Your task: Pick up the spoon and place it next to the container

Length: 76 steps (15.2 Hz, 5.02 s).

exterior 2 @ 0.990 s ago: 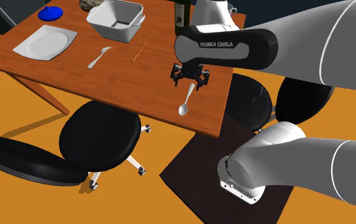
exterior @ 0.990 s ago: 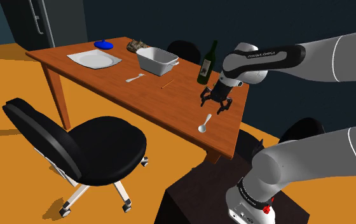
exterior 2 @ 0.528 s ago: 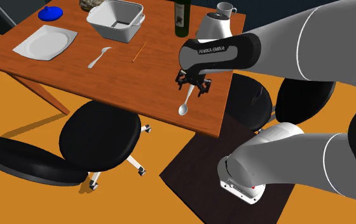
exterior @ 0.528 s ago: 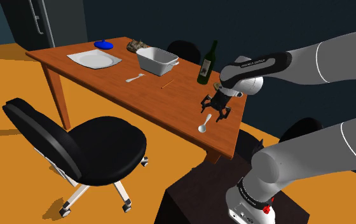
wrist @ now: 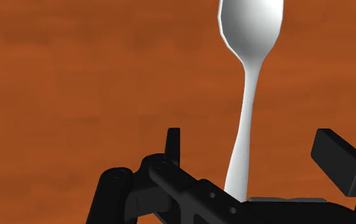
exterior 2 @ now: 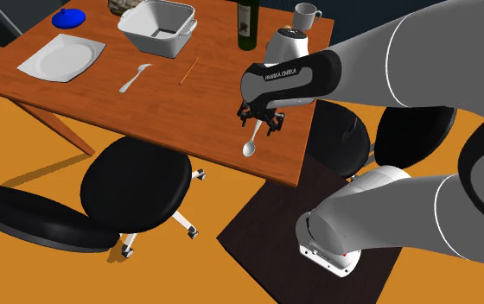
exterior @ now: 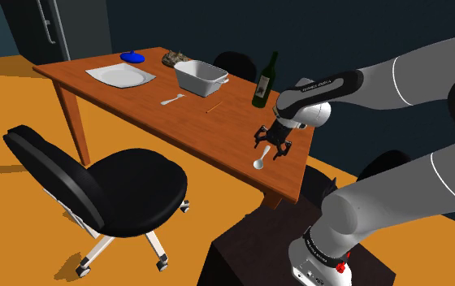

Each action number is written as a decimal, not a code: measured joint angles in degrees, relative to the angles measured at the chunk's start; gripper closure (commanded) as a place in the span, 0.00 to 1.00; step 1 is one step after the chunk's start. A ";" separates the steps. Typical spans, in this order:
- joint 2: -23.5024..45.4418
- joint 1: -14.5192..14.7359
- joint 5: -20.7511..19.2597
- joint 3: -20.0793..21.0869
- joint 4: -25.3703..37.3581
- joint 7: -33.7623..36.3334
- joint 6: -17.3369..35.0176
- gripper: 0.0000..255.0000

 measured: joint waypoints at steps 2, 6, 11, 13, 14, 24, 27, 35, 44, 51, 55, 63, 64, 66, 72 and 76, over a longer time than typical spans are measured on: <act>0.02 0.00 0.01 0.00 -0.01 -0.01 0.03 0.00; -0.17 -0.14 -0.12 -0.14 0.04 0.04 -0.17 1.00; -0.11 0.02 0.00 0.05 -0.02 0.12 -0.02 1.00; -0.07 0.03 0.02 0.04 0.01 0.07 -0.03 1.00; -0.39 -0.04 -0.12 0.05 0.12 0.20 -0.45 1.00; -5.65 -0.93 -2.11 0.43 3.69 2.72 -9.10 1.00; -6.97 -1.14 -2.60 0.50 5.25 3.42 -11.91 1.00; -9.65 -1.52 -3.56 0.54 9.56 4.91 -18.79 1.00; -11.52 -1.73 -4.28 0.52 15.09 6.39 -26.07 1.00; -12.03 -1.82 -4.68 0.40 20.08 7.34 -31.51 1.00; -4.88 -1.71 -4.63 -0.21 26.74 6.65 -31.11 1.00; 13.79 -1.45 -3.74 -1.18 44.94 5.40 -30.96 1.00; 16.14 -1.59 -3.62 -1.43 47.72 5.05 -31.48 1.00; 20.84 -1.74 -3.31 -1.67 53.15 4.77 -32.31 1.00; 35.74 -2.73 -2.25 -2.12 73.04 4.41 -37.53 1.00; 49.09 -3.90 -1.36 -1.90 92.42 5.24 -43.55 1.00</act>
